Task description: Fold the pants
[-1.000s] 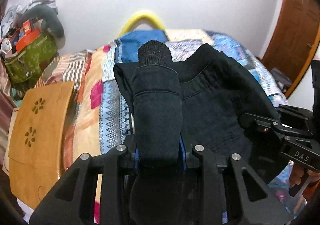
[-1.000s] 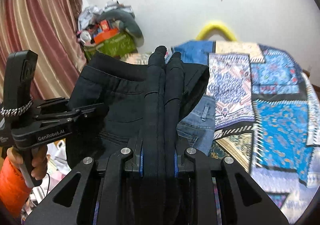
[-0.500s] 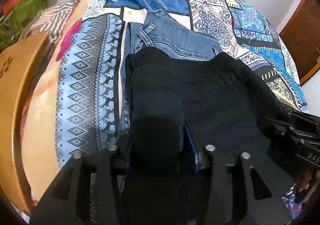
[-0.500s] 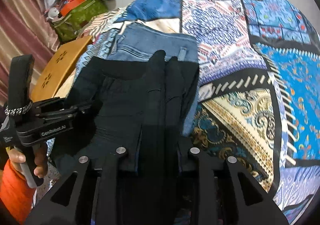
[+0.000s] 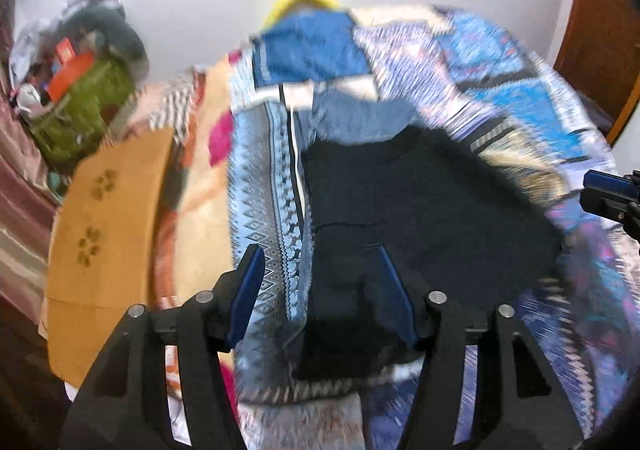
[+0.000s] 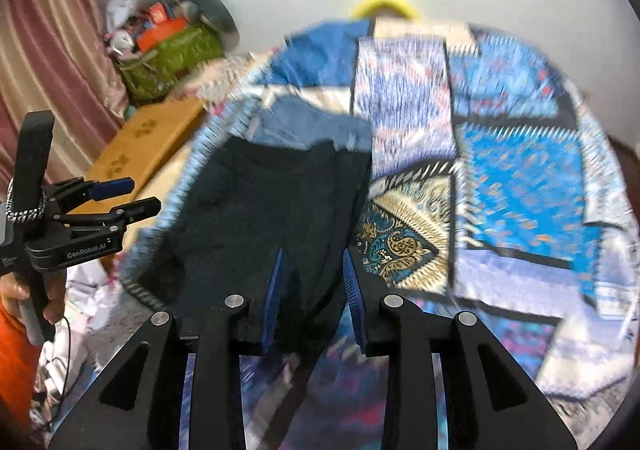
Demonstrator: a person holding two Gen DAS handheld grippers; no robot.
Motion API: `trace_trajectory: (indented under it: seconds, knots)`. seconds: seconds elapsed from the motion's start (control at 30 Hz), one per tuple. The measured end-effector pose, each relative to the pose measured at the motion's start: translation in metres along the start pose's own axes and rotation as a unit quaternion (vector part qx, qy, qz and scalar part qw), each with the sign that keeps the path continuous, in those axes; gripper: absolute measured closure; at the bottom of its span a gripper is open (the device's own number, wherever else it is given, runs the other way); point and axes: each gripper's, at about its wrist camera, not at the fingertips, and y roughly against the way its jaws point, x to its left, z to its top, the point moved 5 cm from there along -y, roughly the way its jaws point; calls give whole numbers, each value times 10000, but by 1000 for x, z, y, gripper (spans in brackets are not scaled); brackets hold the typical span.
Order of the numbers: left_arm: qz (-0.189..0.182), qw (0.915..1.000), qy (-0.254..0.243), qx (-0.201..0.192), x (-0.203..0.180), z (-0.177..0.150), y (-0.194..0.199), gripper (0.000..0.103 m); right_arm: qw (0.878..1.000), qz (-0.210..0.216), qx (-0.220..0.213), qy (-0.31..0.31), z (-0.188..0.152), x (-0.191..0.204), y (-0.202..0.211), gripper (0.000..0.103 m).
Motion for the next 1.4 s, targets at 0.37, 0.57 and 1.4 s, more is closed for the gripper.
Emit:
trace_trajectory:
  seconds: [0.37,0.57,1.4]
  knots:
    - [-45,9830,-71,-1833,-34,-23,230,45,9787,125,-1910,744,-8,81,208,77]
    - [-117,9628,76,-2698,-58,-65,329,45,9589,122,-2692,890,-34,113,281,77]
    - [-154,9344,412,-3535,-75,-141,413,0,9378,-549,-3383,554,-90,133,338,1]
